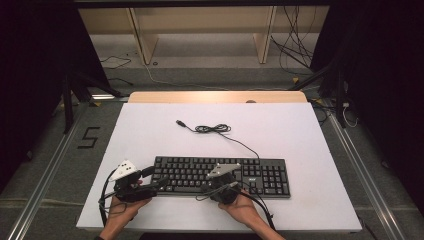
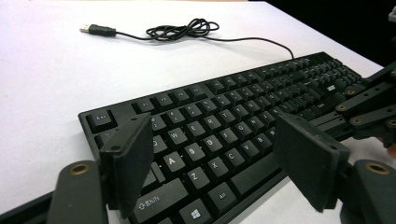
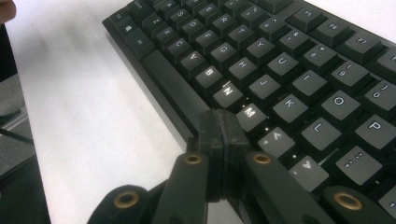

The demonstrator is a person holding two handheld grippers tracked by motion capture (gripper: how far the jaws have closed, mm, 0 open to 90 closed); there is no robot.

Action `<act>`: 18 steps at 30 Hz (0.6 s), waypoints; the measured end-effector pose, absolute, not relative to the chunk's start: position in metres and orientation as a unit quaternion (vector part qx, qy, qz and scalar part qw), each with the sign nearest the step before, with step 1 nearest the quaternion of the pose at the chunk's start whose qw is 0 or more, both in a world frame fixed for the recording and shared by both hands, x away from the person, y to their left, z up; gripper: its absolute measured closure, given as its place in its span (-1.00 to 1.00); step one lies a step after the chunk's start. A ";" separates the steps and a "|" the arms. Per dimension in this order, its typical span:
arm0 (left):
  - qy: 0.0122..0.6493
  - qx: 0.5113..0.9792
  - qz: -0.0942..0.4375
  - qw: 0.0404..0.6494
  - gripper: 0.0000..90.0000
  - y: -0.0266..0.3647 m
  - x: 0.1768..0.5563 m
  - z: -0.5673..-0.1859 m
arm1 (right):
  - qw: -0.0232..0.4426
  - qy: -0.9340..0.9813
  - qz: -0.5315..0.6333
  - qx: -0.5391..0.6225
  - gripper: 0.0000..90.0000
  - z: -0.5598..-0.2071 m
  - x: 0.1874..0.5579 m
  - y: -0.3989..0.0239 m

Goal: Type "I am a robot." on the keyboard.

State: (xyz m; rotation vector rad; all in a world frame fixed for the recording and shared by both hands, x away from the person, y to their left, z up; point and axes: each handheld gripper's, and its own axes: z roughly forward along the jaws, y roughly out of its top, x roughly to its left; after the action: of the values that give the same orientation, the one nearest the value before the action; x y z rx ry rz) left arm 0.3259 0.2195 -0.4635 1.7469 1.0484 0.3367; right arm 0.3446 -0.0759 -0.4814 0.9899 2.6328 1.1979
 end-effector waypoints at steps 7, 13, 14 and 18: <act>0.452 0.724 0.144 0.502 -0.32 0.220 0.330 -0.466 | 0.038 0.848 0.413 0.330 0.78 -0.476 0.346 -0.080; 0.453 0.726 0.143 0.497 -0.19 0.219 0.333 -0.468 | 0.036 0.838 0.428 0.335 0.36 -0.469 0.348 -0.084; 0.454 0.727 0.143 0.494 -0.16 0.218 0.334 -0.468 | 0.035 0.837 0.431 0.336 0.31 -0.468 0.348 -0.085; 0.460 0.730 0.143 0.485 0.04 0.218 0.338 -0.471 | 0.035 0.831 0.440 0.338 0.06 -0.464 0.347 -0.088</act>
State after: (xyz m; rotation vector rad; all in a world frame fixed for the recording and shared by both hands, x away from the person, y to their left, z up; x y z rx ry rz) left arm 0.3381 0.2176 -0.4710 1.7770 1.1188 0.3477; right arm 0.3472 -0.0878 -0.4637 1.0382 2.5555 1.3513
